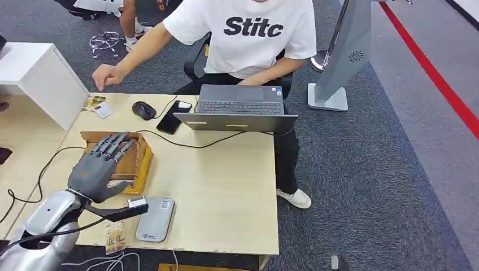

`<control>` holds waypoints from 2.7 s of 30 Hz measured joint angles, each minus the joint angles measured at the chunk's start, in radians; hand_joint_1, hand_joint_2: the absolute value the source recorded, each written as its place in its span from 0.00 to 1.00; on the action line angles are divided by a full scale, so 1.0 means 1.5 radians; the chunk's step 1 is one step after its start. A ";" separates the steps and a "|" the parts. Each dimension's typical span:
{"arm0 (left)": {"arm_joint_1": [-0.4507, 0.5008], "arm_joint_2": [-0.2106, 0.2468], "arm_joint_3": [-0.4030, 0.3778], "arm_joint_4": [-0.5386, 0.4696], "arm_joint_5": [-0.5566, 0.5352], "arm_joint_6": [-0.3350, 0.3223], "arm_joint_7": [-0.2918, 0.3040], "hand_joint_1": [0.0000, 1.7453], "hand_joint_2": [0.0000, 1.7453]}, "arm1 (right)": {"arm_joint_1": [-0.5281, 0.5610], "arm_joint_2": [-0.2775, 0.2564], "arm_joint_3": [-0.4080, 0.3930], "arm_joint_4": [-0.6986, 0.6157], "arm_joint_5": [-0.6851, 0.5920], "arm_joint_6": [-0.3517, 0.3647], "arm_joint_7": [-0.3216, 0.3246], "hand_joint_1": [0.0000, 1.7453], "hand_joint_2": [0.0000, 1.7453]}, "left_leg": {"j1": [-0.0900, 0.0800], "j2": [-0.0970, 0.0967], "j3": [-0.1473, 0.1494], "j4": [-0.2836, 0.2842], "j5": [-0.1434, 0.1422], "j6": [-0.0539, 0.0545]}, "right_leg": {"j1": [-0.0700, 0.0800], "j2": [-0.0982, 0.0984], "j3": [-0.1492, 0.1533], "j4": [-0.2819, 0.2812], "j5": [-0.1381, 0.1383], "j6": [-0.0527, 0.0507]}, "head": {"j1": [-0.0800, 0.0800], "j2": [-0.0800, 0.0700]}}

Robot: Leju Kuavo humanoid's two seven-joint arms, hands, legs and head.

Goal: Pass the card to the sensor for recognition and then transmit it.

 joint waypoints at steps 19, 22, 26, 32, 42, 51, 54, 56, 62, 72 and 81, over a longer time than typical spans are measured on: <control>0.058 0.117 -0.019 0.000 0.051 -0.084 0.033 0.00 1.00 | 0.001 -0.003 0.000 0.000 0.000 0.000 0.001 0.00 1.00 | 0.000 0.000 0.000 0.000 0.000 0.000 | 0.000 0.000 0.000 0.000 0.000 0.000 | 0.000 0.000; 0.065 0.126 -0.019 0.000 0.053 -0.089 0.036 0.00 1.00 | 0.000 -0.003 0.000 0.000 0.000 0.001 0.001 0.00 1.00 | 0.000 0.000 0.000 0.000 0.000 0.000 | 0.000 0.000 0.000 0.000 0.000 0.000 | 0.000 0.000; 0.064 0.125 -0.019 0.003 0.033 -0.062 0.045 0.00 1.00 | 0.000 -0.003 0.000 0.000 -0.002 0.001 0.001 0.00 1.00 | 0.000 0.000 0.000 0.000 0.000 0.000 | 0.000 0.000 0.000 0.000 0.000 0.000 | 0.000 0.000; 0.063 0.121 -0.019 0.007 0.025 -0.055 0.047 0.00 1.00 | 0.000 -0.003 0.000 0.000 -0.002 0.001 0.000 0.00 1.00 | 0.000 0.000 0.000 0.000 0.000 0.000 | 0.000 0.000 0.000 0.000 0.000 0.000 | 0.000 0.000; 0.042 0.044 -0.018 0.055 -0.067 0.073 0.042 0.00 1.00 | 0.000 -0.003 0.002 0.000 -0.004 0.002 -0.001 0.00 1.00 | 0.000 0.000 0.000 0.000 0.000 0.000 | 0.000 0.000 0.000 0.000 0.000 0.000 | 0.000 0.000; 0.037 0.000 -0.018 0.099 -0.073 0.076 0.036 0.00 1.00 | 0.000 -0.003 0.004 0.000 -0.004 0.002 -0.001 0.00 1.00 | 0.000 0.000 0.000 0.000 0.000 0.000 | 0.000 0.000 0.000 0.000 0.000 0.000 | 0.000 0.000; 0.037 -0.007 -0.018 0.107 -0.075 0.076 0.034 0.00 1.00 | 0.000 -0.003 0.004 0.000 -0.004 0.002 -0.001 0.00 1.00 | 0.000 0.000 0.000 0.000 0.000 0.000 | 0.000 0.000 0.000 0.000 0.000 0.000 | 0.000 0.000; 0.037 -0.010 -0.018 0.111 -0.075 0.076 0.034 0.00 1.00 | 0.000 -0.003 0.004 0.000 -0.004 0.002 -0.001 0.00 1.00 | 0.000 0.000 0.000 0.000 0.000 0.000 | 0.000 0.000 0.000 0.000 0.000 0.000 | 0.000 0.000; 0.037 -0.015 -0.018 0.119 -0.075 0.076 0.034 0.00 1.00 | 0.000 -0.003 0.004 0.000 -0.004 0.002 -0.001 0.00 1.00 | 0.000 0.000 0.000 0.000 0.000 0.000 | 0.000 -0.001 0.000 0.000 0.000 0.000 | 0.000 0.000; 0.037 -0.028 0.001 0.121 -0.097 0.082 0.052 0.00 1.00 | 0.000 -0.003 0.004 0.000 -0.009 0.003 -0.001 0.00 1.00 | 0.000 0.000 0.000 0.000 0.000 0.000 | 0.000 0.000 0.000 0.000 0.000 0.000 | 0.000 0.000; 0.037 -0.041 0.033 0.121 -0.105 0.085 0.063 0.00 1.00 | 0.001 -0.003 0.004 0.000 -0.012 0.002 -0.002 0.00 1.00 | 0.000 0.000 0.000 0.000 0.000 0.000 | 0.000 0.000 0.000 0.000 0.000 0.000 | 0.000 0.000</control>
